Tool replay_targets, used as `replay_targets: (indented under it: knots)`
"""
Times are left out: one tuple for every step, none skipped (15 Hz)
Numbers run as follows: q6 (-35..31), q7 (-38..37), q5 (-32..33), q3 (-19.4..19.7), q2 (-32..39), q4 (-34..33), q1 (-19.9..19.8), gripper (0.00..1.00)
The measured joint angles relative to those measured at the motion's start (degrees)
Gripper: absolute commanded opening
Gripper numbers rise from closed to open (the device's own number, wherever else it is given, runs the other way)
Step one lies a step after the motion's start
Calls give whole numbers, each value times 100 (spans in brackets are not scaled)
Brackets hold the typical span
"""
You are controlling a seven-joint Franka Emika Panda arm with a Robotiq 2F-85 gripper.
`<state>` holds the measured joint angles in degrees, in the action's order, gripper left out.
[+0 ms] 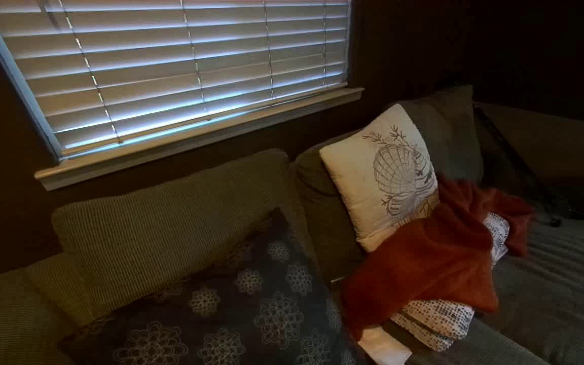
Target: Unfold the blanket and remove the remote from the blanket
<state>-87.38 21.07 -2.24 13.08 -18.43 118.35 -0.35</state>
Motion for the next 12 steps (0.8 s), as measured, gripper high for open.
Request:
replay_targets:
  knots:
    - [0,0,0,0,0,0,0,100]
    - [0,0,0,0,0,0,0,100]
    - [0,0,0,0,0,0,0,100]
    - [0,0,0,0,0,0,0,100]
    - [0,0,0,0,0,0,0,100]
    - [0,0,0,0,0,0,0,100]
    - [0,0,0,0,0,0,0,100]
    - [0,0,0,-16,0,0,-18,100]
    - [-1,-8,-3,-26,8,12,-41,100]
    - [-14,-78,-7,-29,35,56,-66,100]
    - [-36,-155,-27,-34,89,136,-85,100]
    - [-87,-245,-68,-42,181,256,-97,100]
